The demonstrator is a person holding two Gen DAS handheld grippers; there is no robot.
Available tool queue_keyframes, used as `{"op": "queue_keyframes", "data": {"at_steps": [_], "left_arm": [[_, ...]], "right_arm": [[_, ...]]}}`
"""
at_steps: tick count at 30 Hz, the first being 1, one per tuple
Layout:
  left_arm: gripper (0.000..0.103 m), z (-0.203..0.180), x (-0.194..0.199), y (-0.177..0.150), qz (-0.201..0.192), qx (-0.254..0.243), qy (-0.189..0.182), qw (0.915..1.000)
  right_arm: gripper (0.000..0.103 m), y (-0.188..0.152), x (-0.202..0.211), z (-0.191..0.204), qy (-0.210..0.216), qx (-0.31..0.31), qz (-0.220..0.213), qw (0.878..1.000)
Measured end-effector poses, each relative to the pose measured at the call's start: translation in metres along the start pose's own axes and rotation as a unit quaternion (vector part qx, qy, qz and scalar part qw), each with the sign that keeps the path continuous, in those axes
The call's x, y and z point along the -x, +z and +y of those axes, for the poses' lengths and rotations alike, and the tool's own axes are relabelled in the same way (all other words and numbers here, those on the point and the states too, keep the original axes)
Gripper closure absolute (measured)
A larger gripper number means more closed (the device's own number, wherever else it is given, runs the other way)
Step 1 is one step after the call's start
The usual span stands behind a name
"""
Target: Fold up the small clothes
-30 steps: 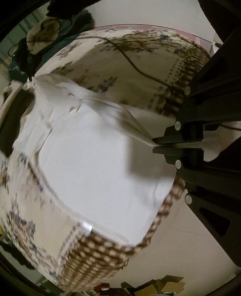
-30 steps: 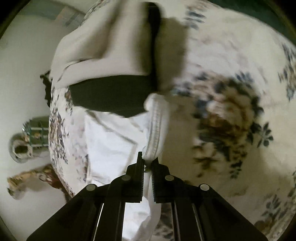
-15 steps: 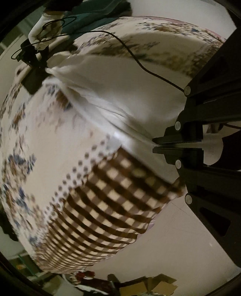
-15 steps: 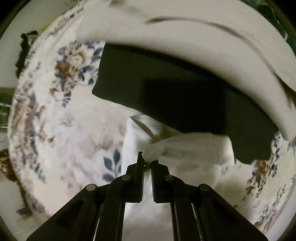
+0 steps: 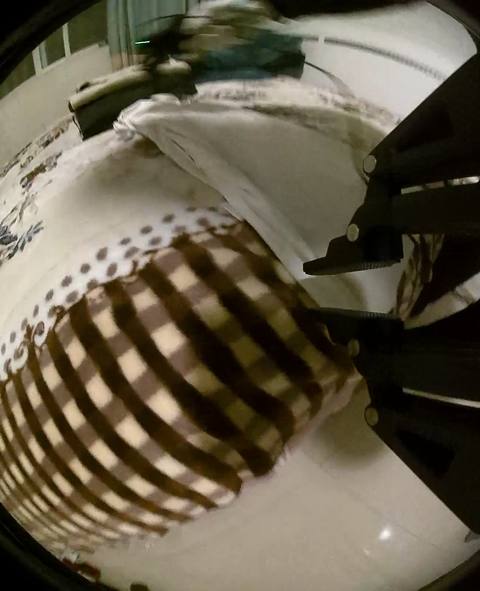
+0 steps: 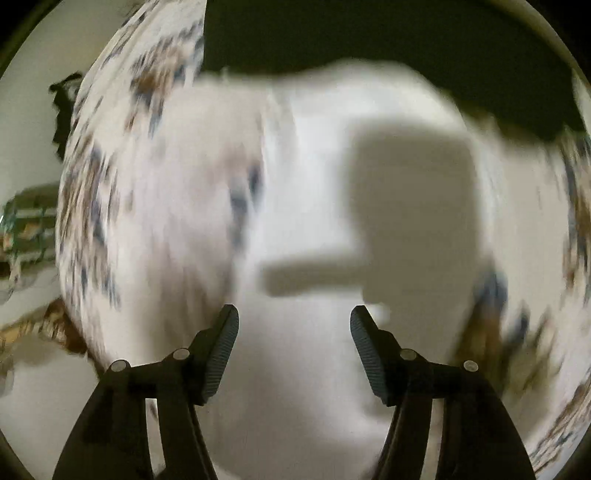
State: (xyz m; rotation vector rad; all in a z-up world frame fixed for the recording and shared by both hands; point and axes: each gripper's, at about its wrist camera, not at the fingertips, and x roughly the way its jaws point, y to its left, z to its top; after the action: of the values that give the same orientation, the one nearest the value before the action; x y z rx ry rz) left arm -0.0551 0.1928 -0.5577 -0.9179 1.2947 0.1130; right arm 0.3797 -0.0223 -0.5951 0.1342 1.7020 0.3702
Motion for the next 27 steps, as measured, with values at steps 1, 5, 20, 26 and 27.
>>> {"op": "queue_keyframes", "data": {"at_steps": [1, 5, 20, 26, 27], "left_arm": [[0.08, -0.002, -0.003, 0.005, 0.008, -0.011, -0.017, 0.9998], [0.044, -0.014, -0.016, 0.018, 0.021, -0.042, -0.054, 0.9974], [0.102, -0.057, -0.039, -0.005, 0.036, -0.151, 0.035, 0.9872], [0.102, -0.057, -0.012, -0.021, 0.034, -0.146, 0.029, 0.9883], [0.102, -0.057, -0.009, -0.026, 0.036, -0.152, 0.035, 0.9871]], "right_arm": [[0.038, -0.025, -0.002, -0.01, 0.005, -0.003, 0.01, 1.0], [0.038, -0.165, -0.041, -0.068, 0.042, -0.075, 0.08, 0.993], [0.098, -0.36, -0.15, -0.092, 0.24, -0.199, 0.079, 0.947], [0.099, -0.394, -0.124, -0.102, 0.228, -0.206, 0.049, 0.95], [0.099, -0.4, -0.122, -0.102, 0.226, -0.203, 0.051, 0.951]]}}
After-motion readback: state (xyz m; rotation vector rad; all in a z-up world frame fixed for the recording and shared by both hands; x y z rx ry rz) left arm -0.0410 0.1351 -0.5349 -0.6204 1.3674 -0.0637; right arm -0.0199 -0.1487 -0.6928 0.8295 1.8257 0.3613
